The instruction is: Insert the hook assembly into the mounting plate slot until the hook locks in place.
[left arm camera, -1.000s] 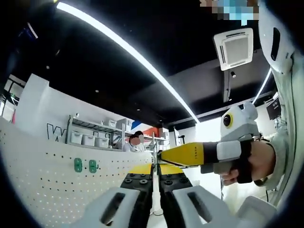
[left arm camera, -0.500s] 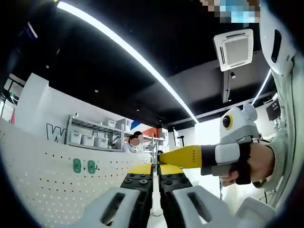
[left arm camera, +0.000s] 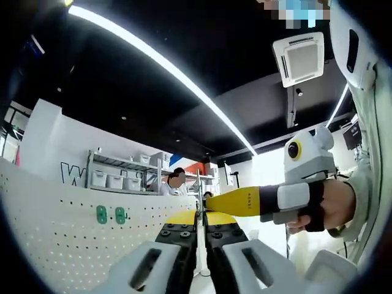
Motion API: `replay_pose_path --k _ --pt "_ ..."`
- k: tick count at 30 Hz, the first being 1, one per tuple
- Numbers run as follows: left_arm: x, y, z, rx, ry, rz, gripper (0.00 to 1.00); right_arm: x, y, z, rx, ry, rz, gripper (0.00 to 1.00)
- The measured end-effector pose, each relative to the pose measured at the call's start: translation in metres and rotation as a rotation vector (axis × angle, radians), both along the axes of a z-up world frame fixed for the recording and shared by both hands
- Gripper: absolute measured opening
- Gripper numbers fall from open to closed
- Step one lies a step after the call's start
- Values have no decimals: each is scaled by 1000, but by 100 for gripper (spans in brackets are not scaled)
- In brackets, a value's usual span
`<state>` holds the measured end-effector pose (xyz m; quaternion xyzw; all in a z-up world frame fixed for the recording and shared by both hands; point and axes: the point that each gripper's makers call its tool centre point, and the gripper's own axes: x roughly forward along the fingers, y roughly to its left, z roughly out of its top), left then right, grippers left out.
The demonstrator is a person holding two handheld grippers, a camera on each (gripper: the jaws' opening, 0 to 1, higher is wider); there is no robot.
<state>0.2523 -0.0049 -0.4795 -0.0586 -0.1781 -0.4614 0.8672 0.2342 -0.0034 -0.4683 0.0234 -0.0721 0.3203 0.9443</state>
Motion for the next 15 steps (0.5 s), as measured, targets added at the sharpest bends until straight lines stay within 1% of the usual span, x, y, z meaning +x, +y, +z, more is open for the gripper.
replay_pose_path --k 3,13,15 --pt "0 1 0 1 0 3 3 1 2 -1 -11 -6 -3 1" --pt "-1 3 -4 -6 20 10 5 4 3 -3 -6 3 -2 1" --pt "0 3 -6 4 15 9 6 5 3 -4 -6 4 -5 1"
